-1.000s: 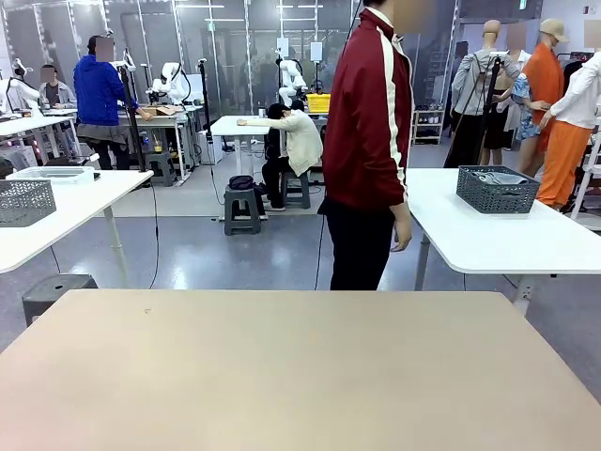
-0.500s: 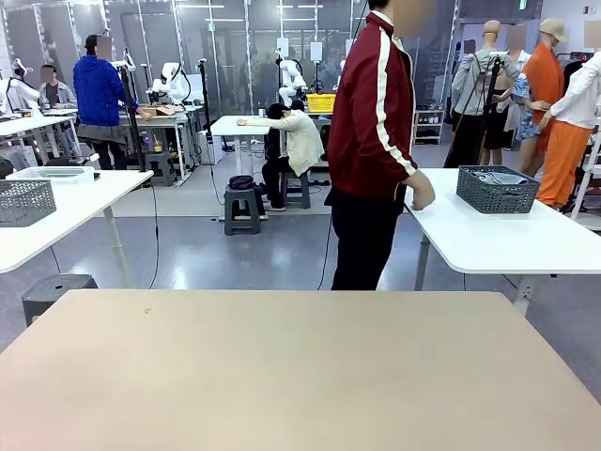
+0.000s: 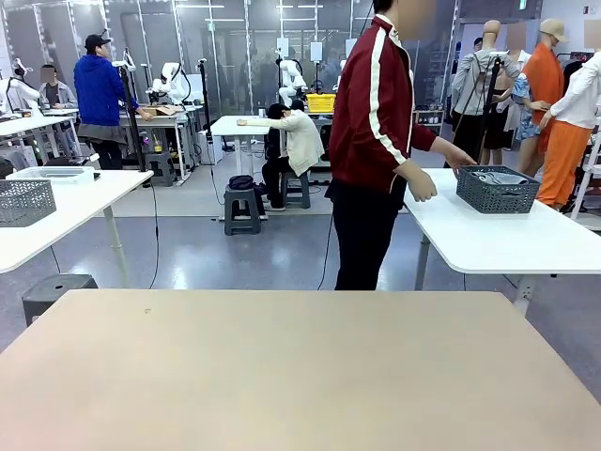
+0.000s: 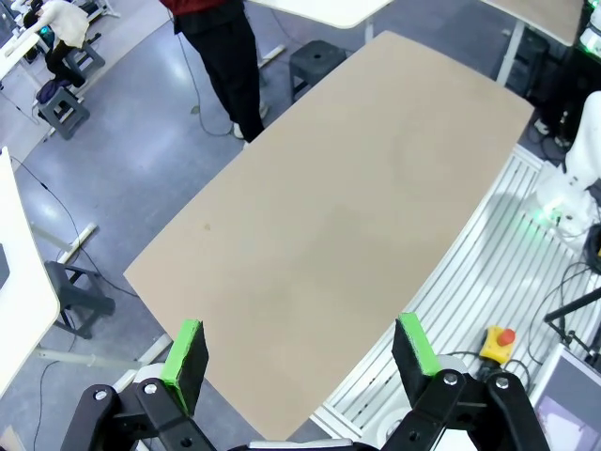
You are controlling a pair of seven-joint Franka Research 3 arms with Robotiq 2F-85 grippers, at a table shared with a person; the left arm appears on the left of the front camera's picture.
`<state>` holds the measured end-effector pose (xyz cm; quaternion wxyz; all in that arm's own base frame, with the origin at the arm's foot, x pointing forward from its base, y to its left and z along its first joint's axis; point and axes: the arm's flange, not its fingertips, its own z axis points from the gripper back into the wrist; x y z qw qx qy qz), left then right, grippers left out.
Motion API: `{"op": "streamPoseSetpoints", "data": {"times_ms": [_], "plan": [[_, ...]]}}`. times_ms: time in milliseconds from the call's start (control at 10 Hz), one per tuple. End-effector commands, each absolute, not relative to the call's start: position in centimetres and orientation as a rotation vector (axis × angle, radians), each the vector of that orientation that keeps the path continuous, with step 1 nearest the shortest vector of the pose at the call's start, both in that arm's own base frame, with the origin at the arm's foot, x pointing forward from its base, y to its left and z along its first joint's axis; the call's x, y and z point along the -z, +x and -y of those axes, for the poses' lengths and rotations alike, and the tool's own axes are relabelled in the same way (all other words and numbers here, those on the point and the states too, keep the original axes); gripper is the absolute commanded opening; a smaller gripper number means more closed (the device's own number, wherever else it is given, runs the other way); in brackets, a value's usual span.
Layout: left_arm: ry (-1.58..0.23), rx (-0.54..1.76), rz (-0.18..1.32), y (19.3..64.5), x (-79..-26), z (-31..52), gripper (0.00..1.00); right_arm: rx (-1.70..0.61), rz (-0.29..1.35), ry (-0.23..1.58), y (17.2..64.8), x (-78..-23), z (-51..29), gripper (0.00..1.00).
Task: Fold the towels and place them in the basket.
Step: When a person lays out a Towel with hook on the table, fold it in half twice.
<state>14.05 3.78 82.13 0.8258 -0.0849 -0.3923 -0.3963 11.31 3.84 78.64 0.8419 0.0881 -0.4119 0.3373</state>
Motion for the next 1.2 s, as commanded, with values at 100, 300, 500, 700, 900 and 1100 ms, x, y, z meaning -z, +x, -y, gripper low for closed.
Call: {"op": "streamPoseSetpoints", "data": {"times_ms": [100,300,500,700,900,1100], "plan": [[-0.187,0.858,0.84,13.84,-82.29,-3.66,1.0,-0.729,0.899,0.183,10.0,-79.17,-3.74,1.0],[-0.187,0.858,0.84,13.84,-82.29,-3.66,1.0,-0.729,0.899,0.183,10.0,-79.17,-3.74,1.0],[-0.187,0.858,0.84,13.84,-82.29,-3.66,1.0,-0.729,0.899,0.183,10.0,-79.17,-3.74,1.0],[-0.187,0.858,0.84,13.84,-82.29,-3.66,1.0,-0.729,0.899,0.183,10.0,-79.17,-3.74,1.0],[-0.187,0.858,0.84,13.84,-82.29,-3.66,1.0,-0.729,0.899,0.183,10.0,-79.17,-3.74,1.0],[-0.187,0.858,0.84,13.84,-82.29,-3.66,1.0,-0.729,0.899,0.183,10.0,-79.17,-3.74,1.0]]}}
